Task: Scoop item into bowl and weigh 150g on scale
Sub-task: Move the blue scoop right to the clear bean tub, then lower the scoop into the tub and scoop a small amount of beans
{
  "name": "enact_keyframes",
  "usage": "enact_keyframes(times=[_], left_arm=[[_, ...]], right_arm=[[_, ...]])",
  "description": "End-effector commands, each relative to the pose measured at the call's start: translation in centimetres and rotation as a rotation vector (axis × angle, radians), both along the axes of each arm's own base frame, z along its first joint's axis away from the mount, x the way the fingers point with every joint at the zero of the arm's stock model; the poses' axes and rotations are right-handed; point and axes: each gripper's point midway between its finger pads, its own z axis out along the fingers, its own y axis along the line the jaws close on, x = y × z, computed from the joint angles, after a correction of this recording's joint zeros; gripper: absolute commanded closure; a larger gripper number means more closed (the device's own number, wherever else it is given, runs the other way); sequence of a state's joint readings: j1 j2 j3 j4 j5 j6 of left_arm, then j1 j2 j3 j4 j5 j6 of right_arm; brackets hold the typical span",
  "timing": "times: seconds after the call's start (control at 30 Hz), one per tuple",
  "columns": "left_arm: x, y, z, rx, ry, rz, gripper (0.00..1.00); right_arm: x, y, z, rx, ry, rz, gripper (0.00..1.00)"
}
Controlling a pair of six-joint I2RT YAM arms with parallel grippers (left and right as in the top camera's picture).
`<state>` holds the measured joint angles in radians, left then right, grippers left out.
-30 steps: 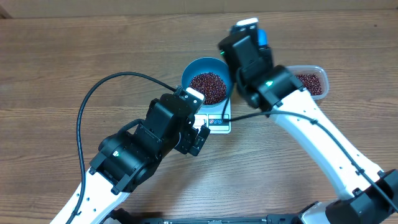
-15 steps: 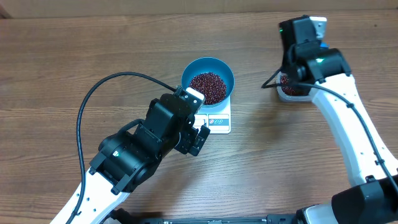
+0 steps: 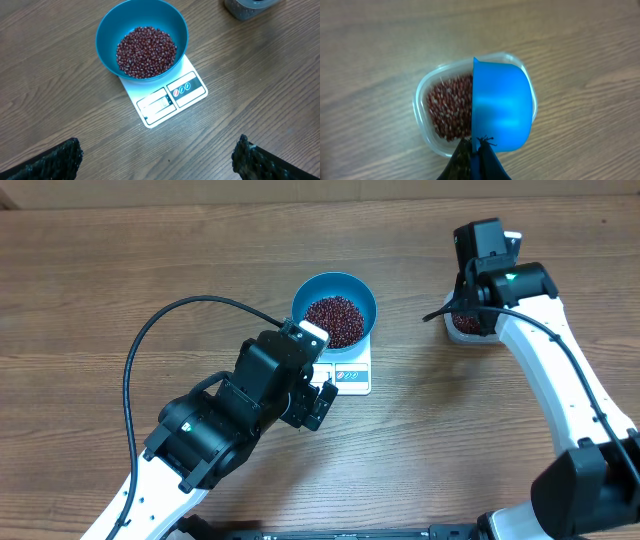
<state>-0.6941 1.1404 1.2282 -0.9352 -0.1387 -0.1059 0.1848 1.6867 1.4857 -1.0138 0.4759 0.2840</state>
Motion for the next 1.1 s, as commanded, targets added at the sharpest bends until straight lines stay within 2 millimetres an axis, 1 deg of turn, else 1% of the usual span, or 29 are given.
enact_keyframes(times=[0.0, 0.23, 0.3, 0.4, 0.5, 0.57, 0.77, 0.87, 1.07], left_arm=[[-0.1, -0.1, -0.6, -0.006, 0.022, 0.004, 0.00], [-0.1, -0.1, -0.6, -0.006, 0.022, 0.004, 0.00], [-0.1, -0.1, -0.6, -0.006, 0.022, 0.004, 0.01], [-0.1, -0.1, -0.6, -0.006, 0.022, 0.004, 0.00], [-0.1, -0.1, -0.6, -0.006, 0.022, 0.004, 0.00], [-0.1, -0.1, -0.6, -0.006, 0.022, 0.004, 0.00], [-0.1, -0.1, -0.6, -0.006, 0.022, 0.004, 0.01], [-0.1, -0.1, -0.6, -0.006, 0.022, 0.004, 0.00], [-0.1, -0.1, -0.6, -0.006, 0.022, 0.004, 0.00]], right_arm=[[-0.2, -0.1, -2.0, -0.007, 0.047, -0.010, 0.96], [0.0, -0.1, -2.9, -0.010, 0.060, -0.009, 0.96], [0.1, -0.1, -3.4, -0.010, 0.062, -0.010, 0.96], [0.6, -0.1, -4.6, -0.014, 0.064, -0.001, 0.96], [0.7, 0.0, -6.7, -0.031, 0.117, 0.018, 0.96], [0.7, 0.0, -7.0, -0.032, 0.123, 0.018, 0.96], [0.9, 0.0, -7.0, -0.029, 0.119, 0.019, 0.96], [0.9, 0.7, -7.3, 0.012, 0.123, 0.035, 0.96], [1.5, 3.3, -7.8, 0.160, 0.112, 0.091, 0.96]])
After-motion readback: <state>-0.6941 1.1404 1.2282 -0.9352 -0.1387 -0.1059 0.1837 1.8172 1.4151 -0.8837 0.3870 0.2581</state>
